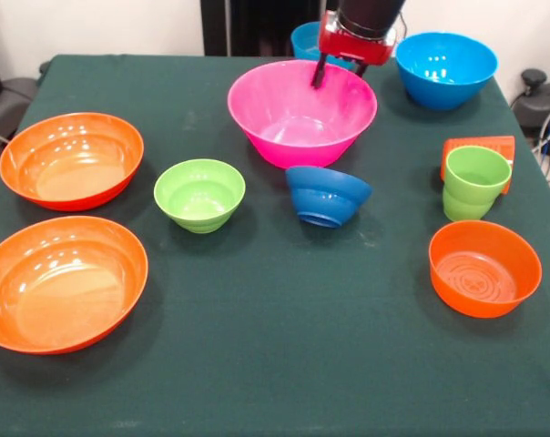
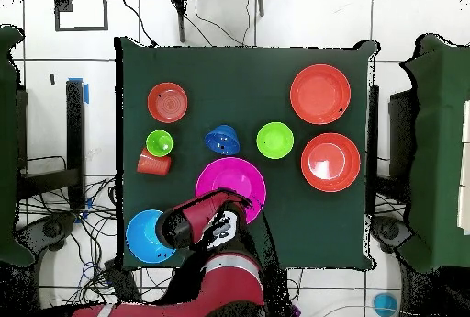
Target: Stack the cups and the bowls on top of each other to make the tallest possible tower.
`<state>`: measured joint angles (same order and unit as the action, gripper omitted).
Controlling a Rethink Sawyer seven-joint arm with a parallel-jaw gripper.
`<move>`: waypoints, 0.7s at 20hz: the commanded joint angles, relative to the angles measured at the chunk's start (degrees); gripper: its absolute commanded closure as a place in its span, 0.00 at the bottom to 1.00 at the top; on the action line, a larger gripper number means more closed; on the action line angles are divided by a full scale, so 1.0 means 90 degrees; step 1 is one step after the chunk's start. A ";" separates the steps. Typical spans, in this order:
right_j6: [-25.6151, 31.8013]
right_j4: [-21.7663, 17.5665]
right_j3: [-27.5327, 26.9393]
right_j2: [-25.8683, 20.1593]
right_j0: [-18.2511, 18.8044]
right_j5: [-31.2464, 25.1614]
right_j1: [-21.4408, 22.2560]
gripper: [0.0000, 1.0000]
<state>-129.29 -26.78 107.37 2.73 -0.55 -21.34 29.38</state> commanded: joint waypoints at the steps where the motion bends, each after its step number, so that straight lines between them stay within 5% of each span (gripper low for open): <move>1: 0.0219 -0.0376 -0.0164 -0.0554 0.0127 0.0269 -0.0188 1.00; 14: 0.0246 -0.0198 -0.0074 -0.0772 0.0359 0.0039 -0.0078 1.00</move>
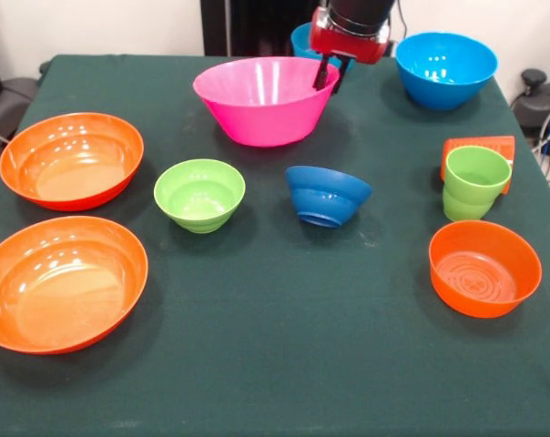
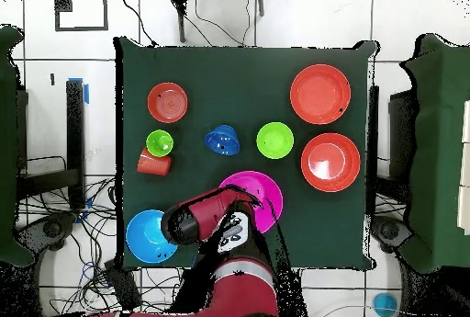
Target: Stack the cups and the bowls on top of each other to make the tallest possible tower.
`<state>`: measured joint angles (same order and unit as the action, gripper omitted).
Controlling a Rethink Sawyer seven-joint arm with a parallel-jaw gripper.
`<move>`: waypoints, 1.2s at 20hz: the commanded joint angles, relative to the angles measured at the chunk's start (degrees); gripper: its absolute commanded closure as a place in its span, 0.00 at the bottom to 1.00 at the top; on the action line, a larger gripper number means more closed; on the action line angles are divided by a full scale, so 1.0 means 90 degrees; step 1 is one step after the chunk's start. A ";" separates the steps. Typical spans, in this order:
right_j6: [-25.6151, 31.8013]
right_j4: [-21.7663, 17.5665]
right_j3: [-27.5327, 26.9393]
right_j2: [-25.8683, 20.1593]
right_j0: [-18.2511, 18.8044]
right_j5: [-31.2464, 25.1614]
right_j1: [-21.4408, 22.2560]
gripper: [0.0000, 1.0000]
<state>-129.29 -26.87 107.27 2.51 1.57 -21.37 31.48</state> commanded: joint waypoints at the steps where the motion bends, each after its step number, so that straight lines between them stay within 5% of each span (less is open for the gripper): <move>1: 0.0249 -0.0193 -0.0066 -0.0750 0.0128 0.0036 -0.0308 1.00; 15: 0.0034 -0.0082 -0.0165 -0.0596 -0.0017 -0.0034 -0.0101 1.00; 24: 0.0194 0.0328 -0.0250 -0.0787 -0.0123 -0.1064 0.0535 1.00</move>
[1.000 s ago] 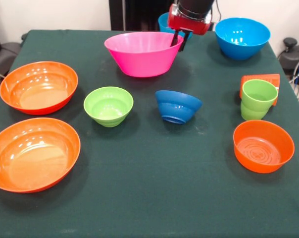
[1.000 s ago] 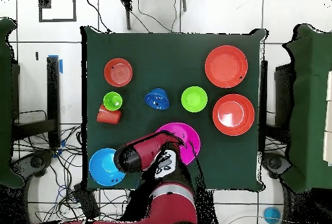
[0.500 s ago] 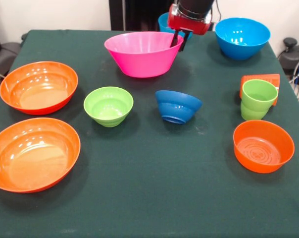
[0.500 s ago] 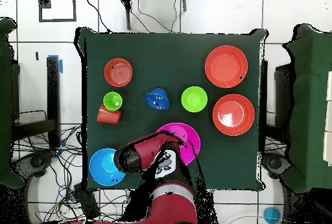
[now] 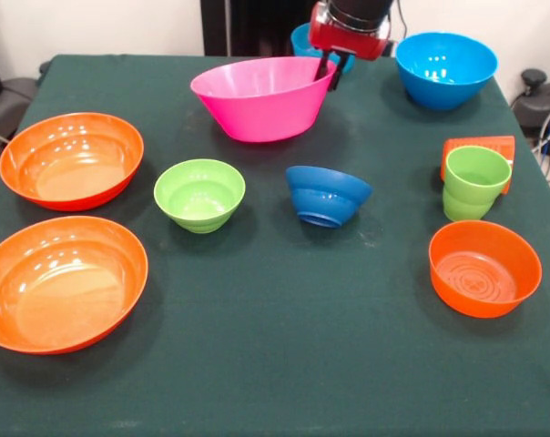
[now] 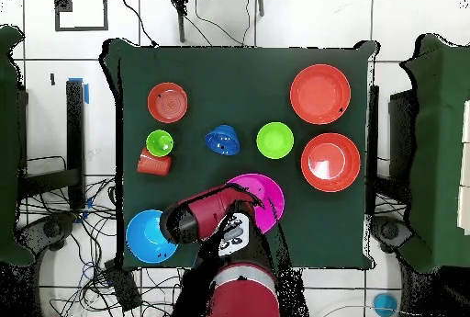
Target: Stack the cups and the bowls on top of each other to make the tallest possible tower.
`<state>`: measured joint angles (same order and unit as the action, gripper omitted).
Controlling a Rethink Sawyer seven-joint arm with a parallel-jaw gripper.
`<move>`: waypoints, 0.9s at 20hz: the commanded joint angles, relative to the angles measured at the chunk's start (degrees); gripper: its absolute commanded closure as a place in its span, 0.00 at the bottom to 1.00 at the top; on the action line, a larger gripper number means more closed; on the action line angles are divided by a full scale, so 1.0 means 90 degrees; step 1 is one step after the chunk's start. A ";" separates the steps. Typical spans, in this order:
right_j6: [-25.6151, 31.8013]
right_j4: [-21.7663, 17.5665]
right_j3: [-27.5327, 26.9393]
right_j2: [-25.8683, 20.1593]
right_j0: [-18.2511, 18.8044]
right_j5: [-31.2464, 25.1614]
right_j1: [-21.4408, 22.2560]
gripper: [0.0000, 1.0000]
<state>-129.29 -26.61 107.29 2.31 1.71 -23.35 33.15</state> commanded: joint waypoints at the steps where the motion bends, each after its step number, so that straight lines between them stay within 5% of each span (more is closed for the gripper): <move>1: 0.0192 0.0299 -0.0289 -0.0744 -0.0183 -0.0922 0.0383 1.00; 18: 0.0298 0.0599 -0.0628 -0.0837 -0.0481 -0.2076 0.0978 1.00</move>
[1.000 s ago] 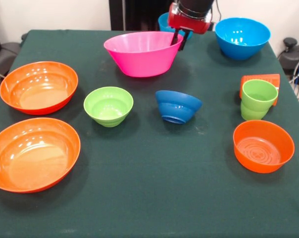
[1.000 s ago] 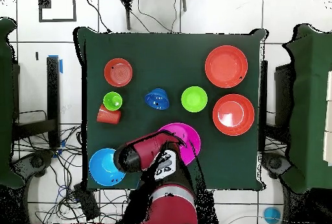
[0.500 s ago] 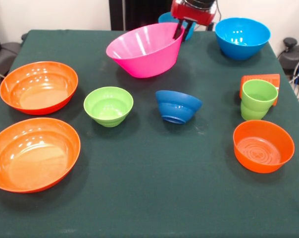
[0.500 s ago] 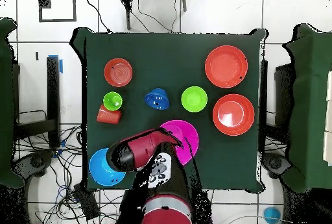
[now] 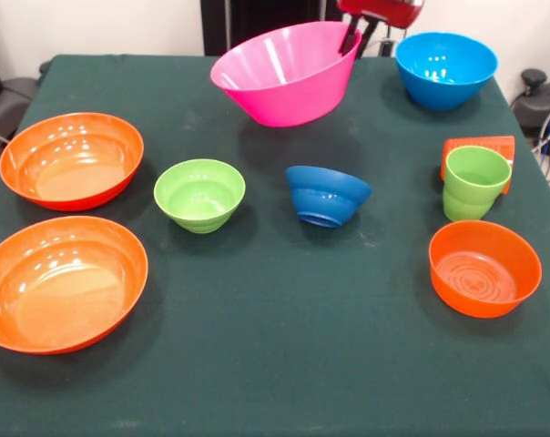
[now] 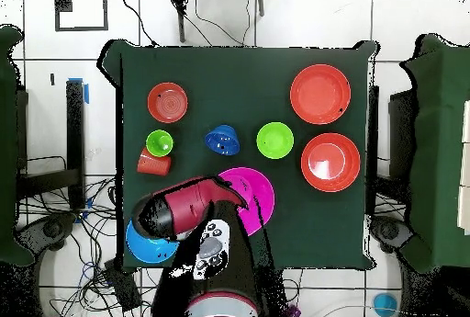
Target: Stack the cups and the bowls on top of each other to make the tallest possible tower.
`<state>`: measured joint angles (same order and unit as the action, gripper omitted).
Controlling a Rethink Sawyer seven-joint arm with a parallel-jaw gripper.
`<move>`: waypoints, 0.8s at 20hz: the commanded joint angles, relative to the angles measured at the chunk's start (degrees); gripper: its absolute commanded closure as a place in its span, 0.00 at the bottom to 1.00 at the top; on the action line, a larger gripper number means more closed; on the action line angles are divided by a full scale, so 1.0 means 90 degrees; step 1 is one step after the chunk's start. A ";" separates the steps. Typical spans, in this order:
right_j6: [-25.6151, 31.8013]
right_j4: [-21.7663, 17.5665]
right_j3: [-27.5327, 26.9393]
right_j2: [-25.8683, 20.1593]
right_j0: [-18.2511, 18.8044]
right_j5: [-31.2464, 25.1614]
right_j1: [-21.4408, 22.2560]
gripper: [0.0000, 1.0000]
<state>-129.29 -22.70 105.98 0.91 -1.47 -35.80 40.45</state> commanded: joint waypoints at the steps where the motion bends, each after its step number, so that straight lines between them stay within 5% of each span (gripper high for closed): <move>1: 0.0279 0.0151 -0.0487 -0.0692 -0.0134 -0.0691 0.0163 1.00; 9: 0.0067 0.0021 -0.0543 -0.0687 -0.0259 -0.0505 -0.0023 1.00; 16: -0.0586 0.0359 -0.0891 -0.0559 -0.0584 -0.0530 -0.0267 1.00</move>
<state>-129.29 -21.99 103.42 -0.40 -4.46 -37.77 41.35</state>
